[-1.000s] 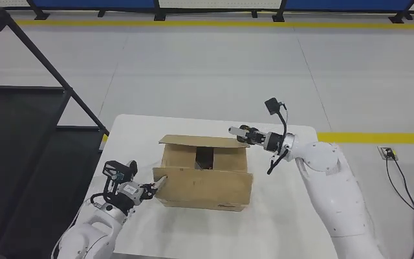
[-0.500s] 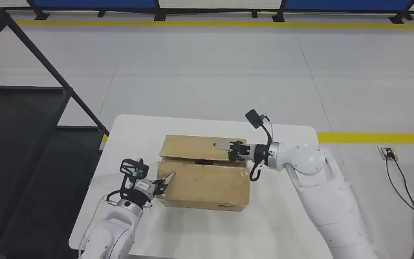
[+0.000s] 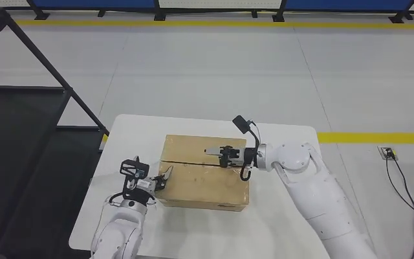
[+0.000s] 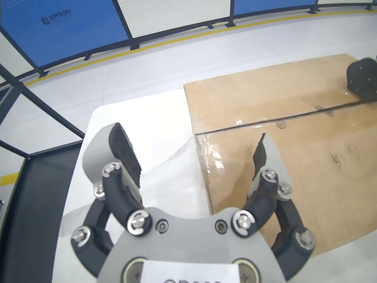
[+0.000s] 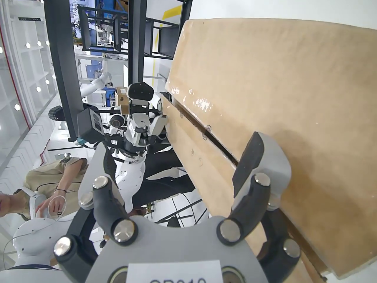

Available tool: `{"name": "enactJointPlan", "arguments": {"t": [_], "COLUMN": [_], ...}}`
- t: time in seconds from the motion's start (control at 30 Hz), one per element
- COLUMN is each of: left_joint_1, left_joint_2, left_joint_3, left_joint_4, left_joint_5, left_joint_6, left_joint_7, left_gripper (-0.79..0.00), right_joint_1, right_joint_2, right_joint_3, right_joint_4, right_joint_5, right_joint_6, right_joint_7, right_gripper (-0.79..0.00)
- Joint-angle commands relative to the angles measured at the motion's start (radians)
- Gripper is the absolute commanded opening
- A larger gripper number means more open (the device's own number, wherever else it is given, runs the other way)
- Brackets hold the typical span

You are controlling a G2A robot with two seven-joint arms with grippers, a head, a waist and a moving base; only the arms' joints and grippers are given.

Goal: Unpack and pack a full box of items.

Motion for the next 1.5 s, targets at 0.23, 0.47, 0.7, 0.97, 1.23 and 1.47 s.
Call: {"name": "enactJointPlan", "arguments": {"t": [0.23,0.47,0.7,0.97,1.23,1.47], "left_joint_1": [0.079,0.107,0.113,0.157,0.141,0.142], "left_joint_2": [-0.001,0.001,0.0,-0.004,-0.015,-0.02], "left_joint_3": [-0.238,-0.316,-0.303,-0.222,-0.155,-0.306], "left_joint_4": [0.03,0.06,0.075,0.143,0.19,0.179], "left_joint_5": [-0.312,-0.407,-0.404,-0.175,-0.051,-0.614], "left_joint_6": [0.06,0.044,0.024,0.075,0.117,-0.115], "left_joint_7": [0.048,0.012,0.001,0.097,0.153,0.037], "left_gripper": [0.0,0.0,0.0,0.0,0.0,0.0], "right_joint_1": [-0.03,-0.032,-0.042,-0.05,-0.032,-0.023], "right_joint_2": [0.013,0.015,0.015,0.02,0.021,0.022], "right_joint_3": [0.016,0.014,0.012,0.005,-0.006,-0.015], "right_joint_4": [-0.003,-0.007,-0.016,-0.028,-0.001,0.013], "right_joint_5": [0.017,0.018,0.013,0.013,0.028,0.029], "right_joint_6": [-0.055,-0.061,-0.063,-0.062,-0.073,-0.075], "right_joint_7": [0.011,0.017,-0.003,-0.02,-0.018,-0.02], "right_gripper": [0.0,0.0,0.0,0.0,0.0,0.0]}}
